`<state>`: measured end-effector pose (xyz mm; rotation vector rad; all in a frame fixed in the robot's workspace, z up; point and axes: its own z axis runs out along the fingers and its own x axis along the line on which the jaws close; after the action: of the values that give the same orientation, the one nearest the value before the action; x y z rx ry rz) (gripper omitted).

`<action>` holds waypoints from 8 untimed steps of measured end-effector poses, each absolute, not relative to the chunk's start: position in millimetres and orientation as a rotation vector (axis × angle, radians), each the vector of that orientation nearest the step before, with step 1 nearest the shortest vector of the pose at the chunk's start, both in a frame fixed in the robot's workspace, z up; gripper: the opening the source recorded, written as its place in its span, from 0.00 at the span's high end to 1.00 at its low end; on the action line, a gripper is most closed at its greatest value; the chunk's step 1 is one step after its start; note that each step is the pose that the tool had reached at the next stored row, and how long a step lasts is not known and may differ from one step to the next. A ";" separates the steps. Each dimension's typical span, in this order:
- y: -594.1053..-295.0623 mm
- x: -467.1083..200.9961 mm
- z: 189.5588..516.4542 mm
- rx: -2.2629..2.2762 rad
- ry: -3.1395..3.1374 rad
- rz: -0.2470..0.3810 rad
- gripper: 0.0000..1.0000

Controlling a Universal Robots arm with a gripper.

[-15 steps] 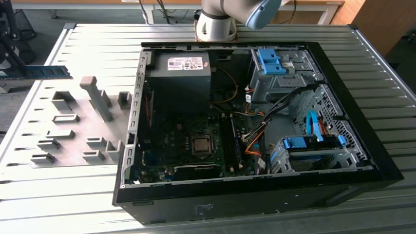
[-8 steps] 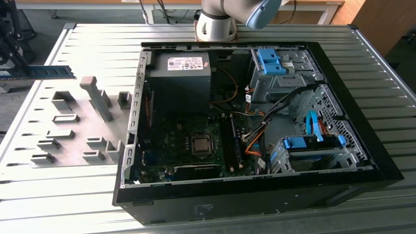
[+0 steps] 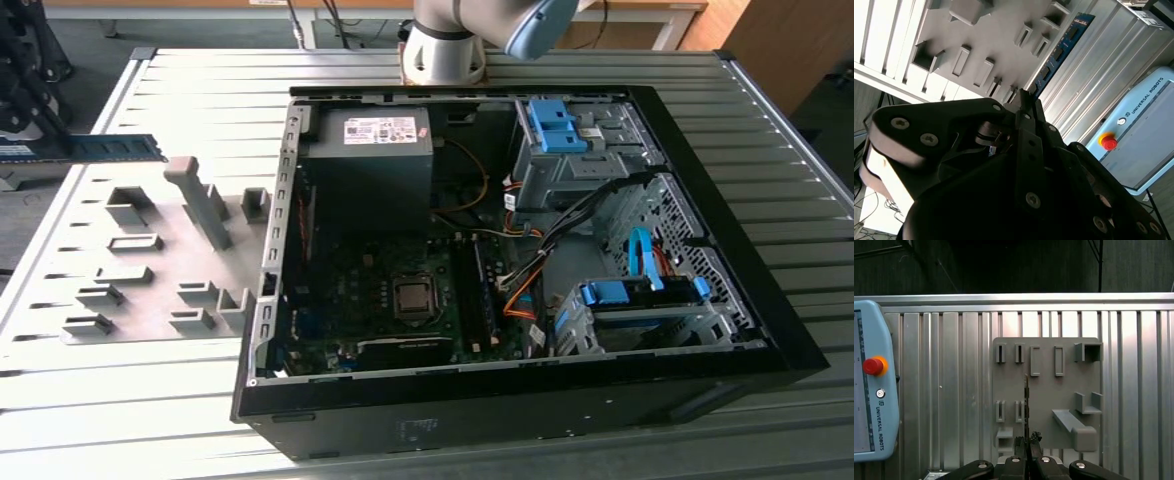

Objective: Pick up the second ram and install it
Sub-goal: 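Pick up the second ram and move it above second insertion slot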

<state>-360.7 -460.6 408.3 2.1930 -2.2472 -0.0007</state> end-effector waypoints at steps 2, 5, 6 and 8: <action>-460.6 -358.7 408.3 2.193 -2.247 -0.001 0.86; -460.6 -356.1 408.3 2.193 -2.247 -0.001 0.86; -460.6 -355.4 408.3 2.193 -2.247 -0.001 0.86; -460.7 -353.8 408.3 2.193 -2.247 -0.001 0.86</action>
<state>-353.8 -460.7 408.3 2.1930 -2.2472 -0.0006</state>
